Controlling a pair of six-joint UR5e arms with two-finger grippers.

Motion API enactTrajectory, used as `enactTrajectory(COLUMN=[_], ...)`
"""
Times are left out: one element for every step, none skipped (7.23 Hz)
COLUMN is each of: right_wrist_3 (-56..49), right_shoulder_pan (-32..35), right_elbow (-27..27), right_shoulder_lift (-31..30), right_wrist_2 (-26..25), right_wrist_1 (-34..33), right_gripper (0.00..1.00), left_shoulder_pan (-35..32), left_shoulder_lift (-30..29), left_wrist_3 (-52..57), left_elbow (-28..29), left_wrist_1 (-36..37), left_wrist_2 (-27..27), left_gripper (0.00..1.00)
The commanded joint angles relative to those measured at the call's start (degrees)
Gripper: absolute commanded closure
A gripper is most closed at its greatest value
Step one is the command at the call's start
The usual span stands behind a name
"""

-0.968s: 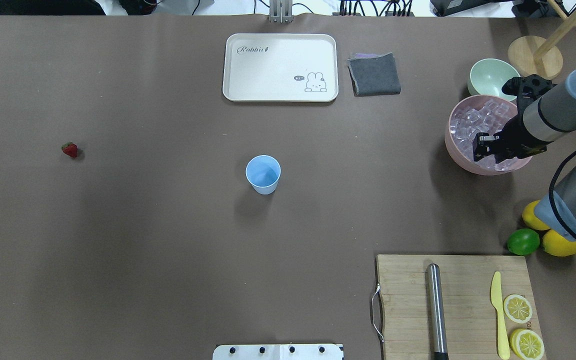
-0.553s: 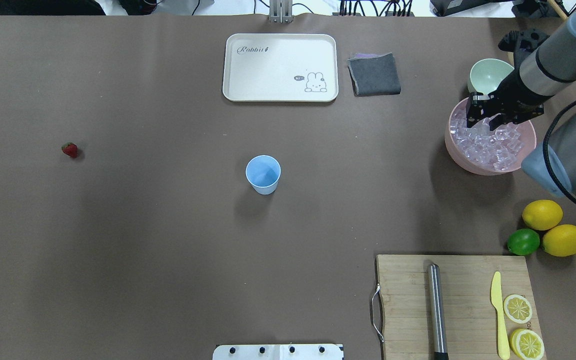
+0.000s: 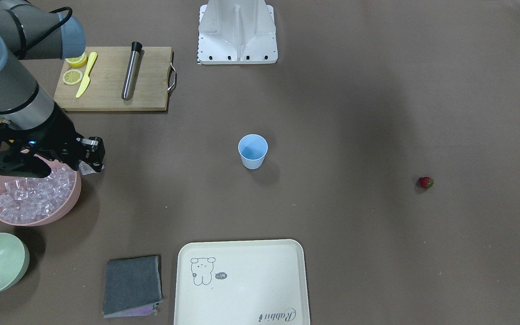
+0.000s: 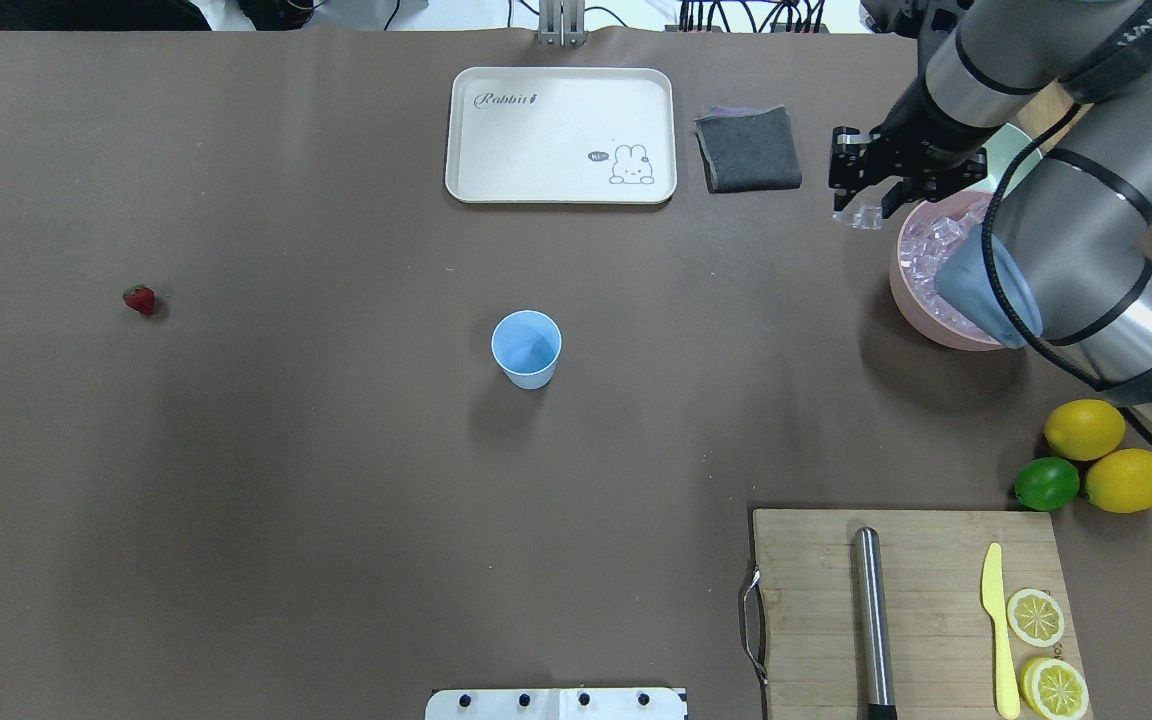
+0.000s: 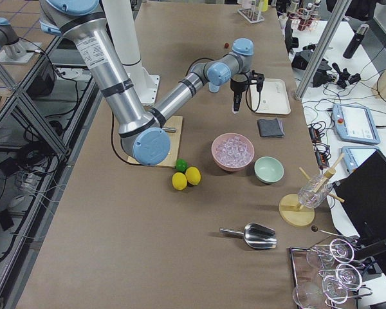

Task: Put ice and strawberries in cup
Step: 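Lift the ice cube and carry it over the blue cup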

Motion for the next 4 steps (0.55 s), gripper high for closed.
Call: enactTrajectory(right_wrist_3=[9.00,12.09,14.12,15.36], right_shoulder_pan=[-6.75,-9.75,-12.39,-15.46], right_elbow=[-0.45,-1.41,-1.42,-1.77], right_shoulder_lift=[6.94,10.19,11.61,12.93], right_wrist_2=[-4.40,-6.60,-8.89,-11.35], right_wrist_1=[-0.41,-0.41,-0.41,-0.41], right_gripper=[0.87,0.87,0.87,0.88], left_shoulder_pan=[0.20,0.20,0.20,0.20], left_shoulder_lift=[-0.13,-0.04,-0.04,-0.04], left_wrist_3=[0.10,-0.08,0.01,0.01], left_elbow=[0.26,0.00,0.17,0.08], left_wrist_1=[0.07,-0.02,-0.02,-0.02], left_wrist_2=[0.08,0.08,0.08,0.08], left_gripper=[0.02,0.02,0.02,0.02])
